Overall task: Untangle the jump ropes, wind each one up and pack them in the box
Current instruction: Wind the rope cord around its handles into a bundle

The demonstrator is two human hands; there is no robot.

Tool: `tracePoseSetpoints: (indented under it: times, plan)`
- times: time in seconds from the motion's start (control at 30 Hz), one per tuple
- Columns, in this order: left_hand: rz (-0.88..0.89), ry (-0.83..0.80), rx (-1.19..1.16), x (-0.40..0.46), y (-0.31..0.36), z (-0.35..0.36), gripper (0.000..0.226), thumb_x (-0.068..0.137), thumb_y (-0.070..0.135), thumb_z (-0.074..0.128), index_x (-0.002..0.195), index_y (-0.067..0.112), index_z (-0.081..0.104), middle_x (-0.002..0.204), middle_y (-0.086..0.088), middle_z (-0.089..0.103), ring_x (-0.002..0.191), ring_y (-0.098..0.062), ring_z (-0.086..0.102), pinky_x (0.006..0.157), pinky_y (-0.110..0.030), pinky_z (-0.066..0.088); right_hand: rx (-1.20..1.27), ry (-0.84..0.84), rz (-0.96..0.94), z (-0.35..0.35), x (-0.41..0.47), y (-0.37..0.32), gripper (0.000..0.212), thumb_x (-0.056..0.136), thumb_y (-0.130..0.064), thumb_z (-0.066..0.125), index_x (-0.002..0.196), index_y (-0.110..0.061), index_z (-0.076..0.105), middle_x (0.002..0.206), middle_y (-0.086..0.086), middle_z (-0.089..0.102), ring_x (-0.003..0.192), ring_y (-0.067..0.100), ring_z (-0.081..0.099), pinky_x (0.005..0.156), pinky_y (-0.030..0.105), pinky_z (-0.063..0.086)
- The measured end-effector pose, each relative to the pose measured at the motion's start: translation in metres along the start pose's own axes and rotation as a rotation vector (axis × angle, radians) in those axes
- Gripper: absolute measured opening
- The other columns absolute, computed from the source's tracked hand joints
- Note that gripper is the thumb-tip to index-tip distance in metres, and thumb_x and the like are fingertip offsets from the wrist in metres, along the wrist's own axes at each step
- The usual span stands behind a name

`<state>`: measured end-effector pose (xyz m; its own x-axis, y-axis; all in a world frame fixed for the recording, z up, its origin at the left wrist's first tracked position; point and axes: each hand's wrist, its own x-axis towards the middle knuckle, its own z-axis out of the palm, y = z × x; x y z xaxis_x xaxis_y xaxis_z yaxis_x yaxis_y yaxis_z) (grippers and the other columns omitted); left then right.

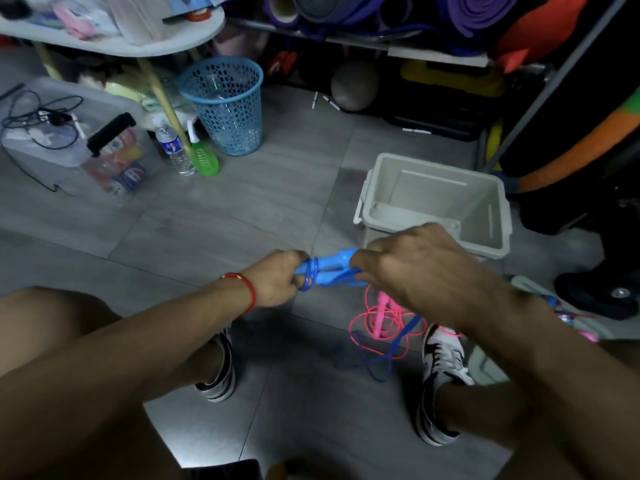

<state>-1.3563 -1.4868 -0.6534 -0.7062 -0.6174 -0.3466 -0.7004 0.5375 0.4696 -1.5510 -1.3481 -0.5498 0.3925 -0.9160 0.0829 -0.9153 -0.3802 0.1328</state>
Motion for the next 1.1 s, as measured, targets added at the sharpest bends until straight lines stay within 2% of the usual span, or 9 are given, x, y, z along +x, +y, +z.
tracePoseSetpoints:
  times: [0.27, 0.43, 0.53, 0.6, 0.67, 0.8, 0.93, 1.03, 1.1]
  plan:
    - [0.292, -0.131, 0.169, -0.015, 0.051, 0.002, 0.020, 0.089, 0.004, 0.055, 0.108, 0.007, 0.063, 0.101, -0.015, 0.065, 0.096, -0.033, 0.060, 0.072, -0.028, 0.037, 0.043, 0.114, -0.057, 0.001, 0.013, 0.029, 0.026, 0.091, -0.050, 0.054, 0.084, -0.027, 0.064, 0.069, -0.005, 0.060, 0.063, 0.025, 0.065, 0.049, 0.026, 0.027]
    - [0.535, -0.022, 0.069, -0.034, 0.069, -0.003, 0.020, 0.088, 0.001, 0.057, 0.105, 0.010, 0.062, 0.094, -0.004, 0.054, 0.090, -0.024, 0.053, 0.075, -0.025, 0.035, 0.410, 0.057, 0.170, 0.013, 0.020, 0.054, 0.042, 0.082, -0.070, 0.051, 0.091, -0.034, 0.071, 0.092, -0.013, 0.066, 0.088, 0.012, 0.066, 0.067, 0.035, 0.048]
    - [0.679, 0.069, 0.031, -0.047, 0.072, -0.012, 0.026, 0.084, -0.005, 0.058, 0.093, 0.017, 0.048, 0.091, 0.008, 0.040, 0.081, -0.009, 0.039, 0.072, -0.014, 0.027, 0.758, 0.033, 0.212, 0.019, 0.021, 0.063, 0.022, 0.075, -0.052, 0.080, 0.084, -0.032, 0.079, 0.092, -0.007, 0.065, 0.085, 0.012, 0.064, 0.078, 0.042, 0.051]
    - [0.684, 0.122, 0.006, -0.054, 0.074, -0.018, 0.038, 0.084, -0.006, 0.060, 0.092, 0.023, 0.036, 0.088, 0.009, 0.038, 0.076, -0.001, 0.028, 0.073, -0.009, 0.027, 0.952, -0.002, 0.255, 0.021, 0.021, 0.065, 0.019, 0.073, -0.038, 0.084, 0.084, -0.022, 0.081, 0.086, 0.000, 0.069, 0.082, 0.017, 0.067, 0.081, 0.044, 0.052]
    - [0.627, 0.147, -0.012, -0.059, 0.074, -0.024, 0.036, 0.086, -0.004, 0.060, 0.093, 0.021, 0.035, 0.087, 0.005, 0.045, 0.073, -0.004, 0.033, 0.070, -0.009, 0.029, 1.099, -0.061, 0.305, 0.022, 0.021, 0.065, 0.022, 0.071, -0.032, 0.083, 0.086, -0.015, 0.081, 0.084, 0.007, 0.073, 0.080, 0.019, 0.068, 0.081, 0.043, 0.053]
    - [0.623, 0.146, -0.042, -0.068, 0.076, -0.028, 0.038, 0.085, -0.007, 0.059, 0.098, 0.018, 0.034, 0.093, 0.001, 0.053, 0.074, -0.008, 0.044, 0.068, -0.012, 0.038, 1.317, -0.134, 0.301, 0.028, 0.023, 0.058, 0.019, 0.076, -0.013, 0.083, 0.092, -0.004, 0.076, 0.076, 0.012, 0.073, 0.070, 0.012, 0.064, 0.068, 0.022, 0.052]
    - [0.642, 0.184, -0.073, -0.074, 0.075, -0.038, 0.031, 0.088, -0.002, 0.058, 0.100, 0.017, 0.037, 0.102, 0.001, 0.056, 0.080, -0.008, 0.051, 0.073, -0.020, 0.042, 1.378, -0.199, 0.319, 0.031, 0.024, 0.052, 0.018, 0.077, -0.028, 0.084, 0.084, -0.014, 0.075, 0.081, 0.029, 0.069, 0.069, 0.025, 0.059, 0.069, 0.037, 0.047]
    - [0.622, 0.231, -0.094, -0.078, 0.070, -0.043, 0.043, 0.089, 0.000, 0.056, 0.101, 0.029, 0.028, 0.098, 0.002, 0.058, 0.074, -0.007, 0.050, 0.069, -0.019, 0.043, 1.315, -0.276, 0.339, 0.033, 0.023, 0.048, 0.013, 0.086, -0.023, 0.076, 0.080, -0.011, 0.076, 0.072, 0.017, 0.069, 0.067, 0.018, 0.055, 0.067, 0.033, 0.045]
    - [0.611, 0.273, -0.159, -0.081, 0.070, -0.045, 0.055, 0.087, -0.006, 0.059, 0.113, 0.032, 0.029, 0.095, 0.009, 0.058, 0.074, -0.006, 0.053, 0.069, -0.016, 0.044, 1.331, -0.314, 0.390, 0.033, 0.016, 0.047, 0.025, 0.093, -0.014, 0.069, 0.069, -0.006, 0.074, 0.060, 0.002, 0.064, 0.059, 0.007, 0.054, 0.057, 0.025, 0.044]
